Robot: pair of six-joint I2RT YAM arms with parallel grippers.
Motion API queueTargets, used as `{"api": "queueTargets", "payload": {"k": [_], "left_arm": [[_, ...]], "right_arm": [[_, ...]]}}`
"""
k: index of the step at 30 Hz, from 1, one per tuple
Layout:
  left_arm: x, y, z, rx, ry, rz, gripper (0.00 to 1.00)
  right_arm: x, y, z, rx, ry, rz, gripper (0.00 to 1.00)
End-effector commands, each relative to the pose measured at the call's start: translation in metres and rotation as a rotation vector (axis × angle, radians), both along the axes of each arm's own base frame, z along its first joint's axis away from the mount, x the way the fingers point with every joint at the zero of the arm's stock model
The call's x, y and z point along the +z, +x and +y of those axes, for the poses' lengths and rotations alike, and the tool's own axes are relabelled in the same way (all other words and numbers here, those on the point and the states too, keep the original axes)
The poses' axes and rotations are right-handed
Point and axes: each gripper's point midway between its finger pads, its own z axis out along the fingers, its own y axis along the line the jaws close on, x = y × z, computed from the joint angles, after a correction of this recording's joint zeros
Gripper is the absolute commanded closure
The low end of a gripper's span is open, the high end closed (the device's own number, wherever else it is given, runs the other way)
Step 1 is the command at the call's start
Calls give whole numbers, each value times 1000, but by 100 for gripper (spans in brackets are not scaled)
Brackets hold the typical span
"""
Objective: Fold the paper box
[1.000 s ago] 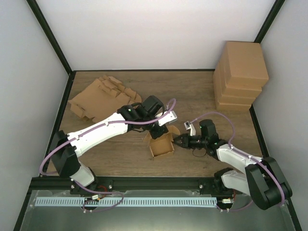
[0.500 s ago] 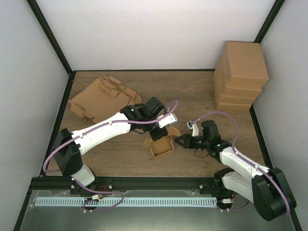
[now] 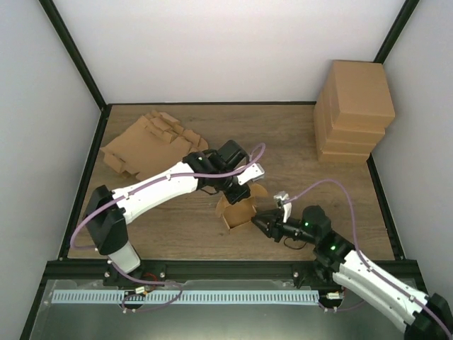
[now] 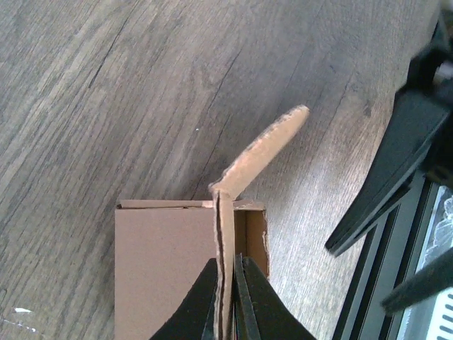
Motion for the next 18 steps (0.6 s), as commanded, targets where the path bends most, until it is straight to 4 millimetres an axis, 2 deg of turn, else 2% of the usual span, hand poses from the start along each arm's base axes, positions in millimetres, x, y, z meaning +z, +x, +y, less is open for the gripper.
{"api": "queueTargets", "payload": {"k": [1,8,15,18], "left_arm": [[5,3,-5,22,-3,16,94],[6,8,-8,54,-2,39,94],[2,14,-13,95,11,73,94],[1,14,-14,94,7,78,94]], "right_arm": [[12,-1,16,4,1,-162,66],[11,-10,43,-39,-24,-294,49],[-1,7,47,-169,-71,-344,48],[-3,10,53,-171,-75,-364,48]]}}
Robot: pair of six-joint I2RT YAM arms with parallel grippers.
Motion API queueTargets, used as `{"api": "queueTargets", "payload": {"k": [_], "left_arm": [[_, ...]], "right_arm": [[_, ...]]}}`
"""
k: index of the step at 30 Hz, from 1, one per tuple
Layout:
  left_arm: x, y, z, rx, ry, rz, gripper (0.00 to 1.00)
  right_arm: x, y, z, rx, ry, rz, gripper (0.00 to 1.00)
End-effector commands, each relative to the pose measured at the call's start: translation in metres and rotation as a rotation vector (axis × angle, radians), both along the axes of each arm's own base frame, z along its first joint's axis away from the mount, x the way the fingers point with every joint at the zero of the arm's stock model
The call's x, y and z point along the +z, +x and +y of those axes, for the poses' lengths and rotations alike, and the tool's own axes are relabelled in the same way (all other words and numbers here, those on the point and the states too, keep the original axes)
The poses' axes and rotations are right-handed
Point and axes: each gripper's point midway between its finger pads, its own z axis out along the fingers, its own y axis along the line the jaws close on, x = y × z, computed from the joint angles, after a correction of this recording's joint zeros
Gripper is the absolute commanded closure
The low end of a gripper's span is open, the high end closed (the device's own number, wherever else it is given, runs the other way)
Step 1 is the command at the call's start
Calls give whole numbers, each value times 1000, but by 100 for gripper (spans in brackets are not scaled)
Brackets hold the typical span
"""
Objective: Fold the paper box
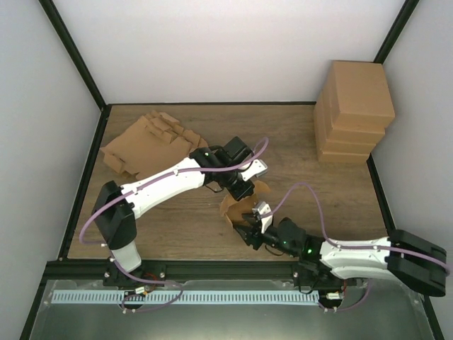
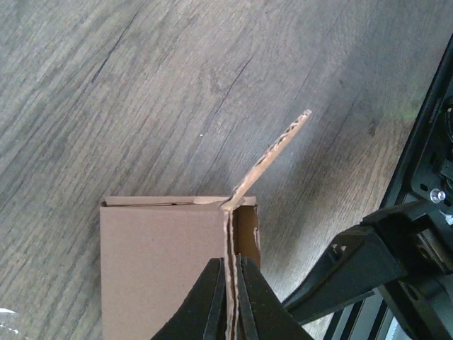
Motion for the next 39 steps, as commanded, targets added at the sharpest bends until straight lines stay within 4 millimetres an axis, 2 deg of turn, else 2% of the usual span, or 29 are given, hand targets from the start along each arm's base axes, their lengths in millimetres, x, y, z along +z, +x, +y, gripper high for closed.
{"api": "queueTargets", "payload": {"k": [1,7,20,22,25,27,39], "left_arm": [[3,3,-4,17,-9,15,94],[4,4,-3,20,-5,13,94],[9,7,-5,21,-19,32,94],[9,6,-5,17,-18,31,94],[9,7,-3,18,-14,29,94],[7,6,-3,16,-9,30,94],[0,7,0,9,10,27,95]], "right_arm": [[23,19,6,-88,65,-109,48],[21,25,28,-66,41,-132,48],[11,38,52,-84,38,-142,47],[6,45,50,-125,18,-135,49],[2,51,44,-169,-7,-134,63],[1,51,40,-175,-21,-131,68],[-6,49,25,-168,-184,-183,78]]}}
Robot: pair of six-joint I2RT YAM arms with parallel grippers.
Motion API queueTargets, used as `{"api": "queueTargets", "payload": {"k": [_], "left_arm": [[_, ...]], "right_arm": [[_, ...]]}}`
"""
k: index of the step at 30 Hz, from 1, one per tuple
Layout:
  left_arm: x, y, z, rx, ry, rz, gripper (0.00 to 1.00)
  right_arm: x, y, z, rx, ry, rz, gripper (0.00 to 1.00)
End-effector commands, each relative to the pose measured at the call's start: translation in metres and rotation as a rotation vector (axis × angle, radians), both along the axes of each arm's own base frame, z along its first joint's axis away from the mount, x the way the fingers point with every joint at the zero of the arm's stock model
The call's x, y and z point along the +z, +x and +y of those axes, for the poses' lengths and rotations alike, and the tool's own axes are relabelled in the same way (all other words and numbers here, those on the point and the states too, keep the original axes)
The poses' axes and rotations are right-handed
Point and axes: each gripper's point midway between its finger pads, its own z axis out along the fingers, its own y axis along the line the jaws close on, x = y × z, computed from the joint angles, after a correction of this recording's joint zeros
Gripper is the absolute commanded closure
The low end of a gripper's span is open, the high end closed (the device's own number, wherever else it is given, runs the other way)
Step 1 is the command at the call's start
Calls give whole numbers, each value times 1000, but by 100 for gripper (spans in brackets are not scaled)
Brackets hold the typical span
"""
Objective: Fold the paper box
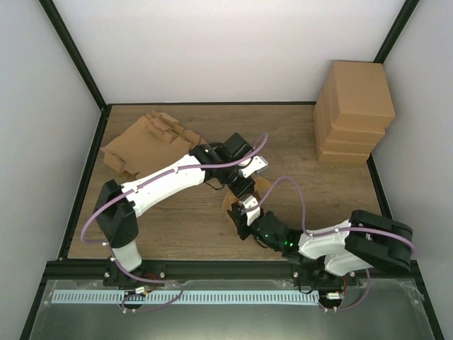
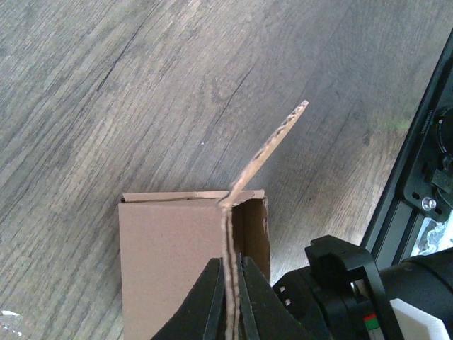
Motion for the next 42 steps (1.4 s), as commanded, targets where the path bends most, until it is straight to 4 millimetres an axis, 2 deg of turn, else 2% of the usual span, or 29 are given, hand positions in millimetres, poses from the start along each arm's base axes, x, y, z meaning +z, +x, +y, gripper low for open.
{"api": "queueTargets", "payload": {"k": [1,11,18,24,30,35,42], "left_arm": [[-4,0,2,-9,17,10,95],[-4,-2,2,-12,10,18,95],[-5,-2,3,-16,16,14,95],[-7,-4,3,-25,23,23,95],[-8,-5,4,-27,24,27,95],[-9,-5,4,-29,27,30,95],[-4,1,-2,-16,26,28,94]], "right_arm": [[-1,4,-3,-14,-100,-50,79],[-5,6,3,15,-209,-98,87],[3,3,3,50,-239,-149,82],[7,8,0,32,-292,-190,86],[1,19,-10,-21,-311,-156,75],[11,23,-17,-33,-245,-139,71],[15,1,-5,113,-151,-67,50]]}}
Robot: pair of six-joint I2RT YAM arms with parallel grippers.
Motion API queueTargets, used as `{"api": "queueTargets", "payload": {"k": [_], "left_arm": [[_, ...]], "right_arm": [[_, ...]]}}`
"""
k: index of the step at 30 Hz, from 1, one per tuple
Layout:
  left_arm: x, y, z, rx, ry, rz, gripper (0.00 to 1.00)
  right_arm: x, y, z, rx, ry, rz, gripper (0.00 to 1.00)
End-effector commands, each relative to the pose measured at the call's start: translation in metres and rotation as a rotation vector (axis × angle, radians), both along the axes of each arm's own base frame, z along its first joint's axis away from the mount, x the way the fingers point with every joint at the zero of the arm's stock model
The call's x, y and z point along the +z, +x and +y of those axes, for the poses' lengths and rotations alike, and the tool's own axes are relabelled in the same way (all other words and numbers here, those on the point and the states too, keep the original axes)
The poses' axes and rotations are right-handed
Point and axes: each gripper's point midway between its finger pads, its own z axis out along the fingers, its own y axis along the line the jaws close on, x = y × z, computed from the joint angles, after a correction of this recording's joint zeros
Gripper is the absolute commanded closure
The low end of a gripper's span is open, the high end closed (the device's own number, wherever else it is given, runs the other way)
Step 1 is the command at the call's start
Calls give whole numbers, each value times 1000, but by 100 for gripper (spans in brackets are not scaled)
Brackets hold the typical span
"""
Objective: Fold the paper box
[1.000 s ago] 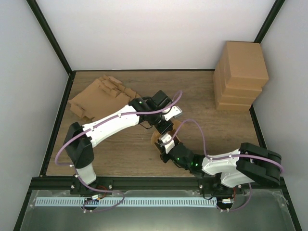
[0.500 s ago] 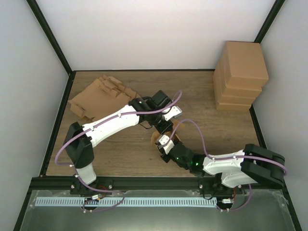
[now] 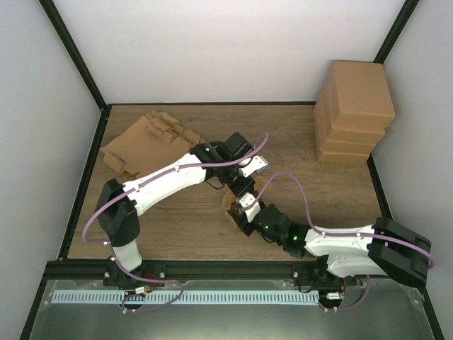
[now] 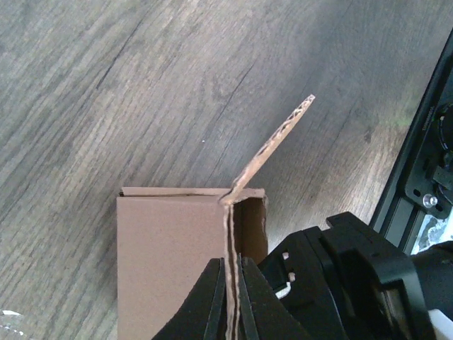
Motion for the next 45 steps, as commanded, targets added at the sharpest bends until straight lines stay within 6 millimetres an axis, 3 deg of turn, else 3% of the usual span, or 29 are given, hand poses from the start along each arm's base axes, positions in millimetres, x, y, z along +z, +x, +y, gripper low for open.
{"api": "queueTargets", "payload": {"k": [1,7,12,17,21,29,34,40,45], "left_arm": [[-3,0,-3,-8,24,25,95],[-4,0,-5,-6,26,33,95],[-4,1,-5,2,24,37,94],[-2,2,-8,15,7,55,94],[1,5,-8,28,-3,63,94],[11,13,-7,42,-36,70,95],[8,15,-5,43,-32,74,94],[6,15,-4,38,-27,76,95],[5,14,-4,36,-23,78,94]], "right_arm": [[6,-12,8,70,81,61,48],[-8,-21,7,77,135,157,38],[-18,-15,6,1,169,239,33],[-25,-4,9,-81,185,299,34],[-18,1,8,-116,256,298,40],[-4,1,14,-60,312,214,42],[-17,10,14,-116,265,231,57],[-22,10,0,-167,273,249,73],[-25,12,-2,-204,261,281,82]]}}
